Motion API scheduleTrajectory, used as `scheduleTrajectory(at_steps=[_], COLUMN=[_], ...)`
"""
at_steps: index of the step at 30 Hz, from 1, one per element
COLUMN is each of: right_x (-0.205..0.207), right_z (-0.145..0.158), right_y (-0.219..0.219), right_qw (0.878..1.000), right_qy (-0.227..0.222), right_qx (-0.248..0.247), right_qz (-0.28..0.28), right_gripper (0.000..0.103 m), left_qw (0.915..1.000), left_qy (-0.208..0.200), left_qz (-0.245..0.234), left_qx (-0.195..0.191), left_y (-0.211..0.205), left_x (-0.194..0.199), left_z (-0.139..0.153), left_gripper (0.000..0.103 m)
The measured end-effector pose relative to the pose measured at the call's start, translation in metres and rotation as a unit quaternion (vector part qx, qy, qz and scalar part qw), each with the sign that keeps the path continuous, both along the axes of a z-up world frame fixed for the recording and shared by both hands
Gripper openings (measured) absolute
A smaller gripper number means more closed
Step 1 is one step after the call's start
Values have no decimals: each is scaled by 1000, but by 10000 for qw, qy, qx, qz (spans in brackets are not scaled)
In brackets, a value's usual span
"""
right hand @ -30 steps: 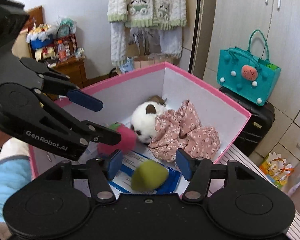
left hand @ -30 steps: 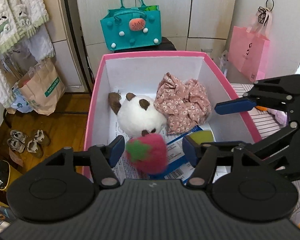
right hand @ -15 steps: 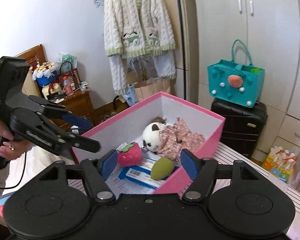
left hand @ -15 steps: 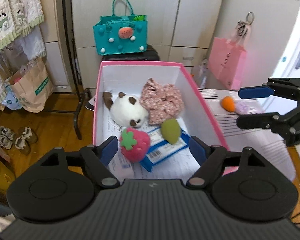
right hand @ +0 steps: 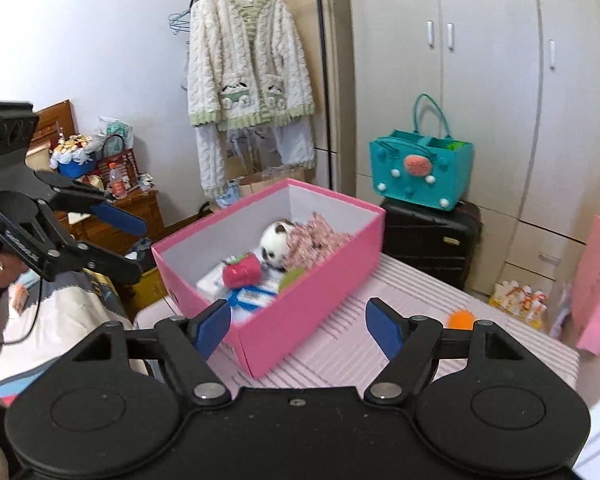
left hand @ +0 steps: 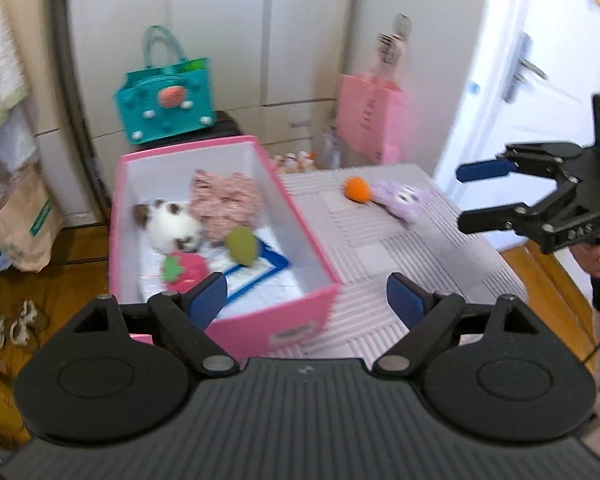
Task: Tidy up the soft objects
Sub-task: 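Withdraw both tools and move the left tool toward the purple plush, then grasp the purple plush toy with the left gripper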
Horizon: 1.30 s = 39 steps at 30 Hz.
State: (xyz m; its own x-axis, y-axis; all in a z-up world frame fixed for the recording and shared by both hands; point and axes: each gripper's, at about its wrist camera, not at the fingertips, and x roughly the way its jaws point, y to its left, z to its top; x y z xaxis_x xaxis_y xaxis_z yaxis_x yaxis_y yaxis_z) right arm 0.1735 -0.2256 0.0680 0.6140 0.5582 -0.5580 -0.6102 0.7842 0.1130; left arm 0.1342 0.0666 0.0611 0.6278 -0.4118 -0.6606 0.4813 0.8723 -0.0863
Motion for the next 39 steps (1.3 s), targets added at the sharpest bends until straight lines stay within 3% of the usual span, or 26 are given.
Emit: scheduleTrajectory(at_steps=[4, 12, 17, 21, 35, 39], right_x=[-22, -46, -44, -34, 30, 53], right_z=[-7, -31, -49, -72, -142, -154], right_y=[-23, -58, -78, -94, -133, -140], right_qw=[9998, 9988, 9986, 9992, 9947, 9944], right_qy=[-59, -189, -199, -183, -682, -899], right_qx=[-139, -414, -454, -334, -584, -403], right_qz=[-161, -182, -178, -99, -506, -370], right_gripper=[82, 83, 85, 85, 86, 86], left_qw=[9987, 9951, 9937, 9931, 9965, 9970], left_qy=[-187, -115, 128, -104, -135, -56], left_qz=[-287, -872, -1063, -1165, -584, -327], left_qx=[379, 442, 336, 114, -585, -695], left_y=[-34, -94, -125, -144, -193, -208], left_x=[-12, -16, -1, 8, 88, 112], left_z=[1, -12, -28, -45, -105, -119], left_gripper=[91, 94, 94, 94, 93, 93])
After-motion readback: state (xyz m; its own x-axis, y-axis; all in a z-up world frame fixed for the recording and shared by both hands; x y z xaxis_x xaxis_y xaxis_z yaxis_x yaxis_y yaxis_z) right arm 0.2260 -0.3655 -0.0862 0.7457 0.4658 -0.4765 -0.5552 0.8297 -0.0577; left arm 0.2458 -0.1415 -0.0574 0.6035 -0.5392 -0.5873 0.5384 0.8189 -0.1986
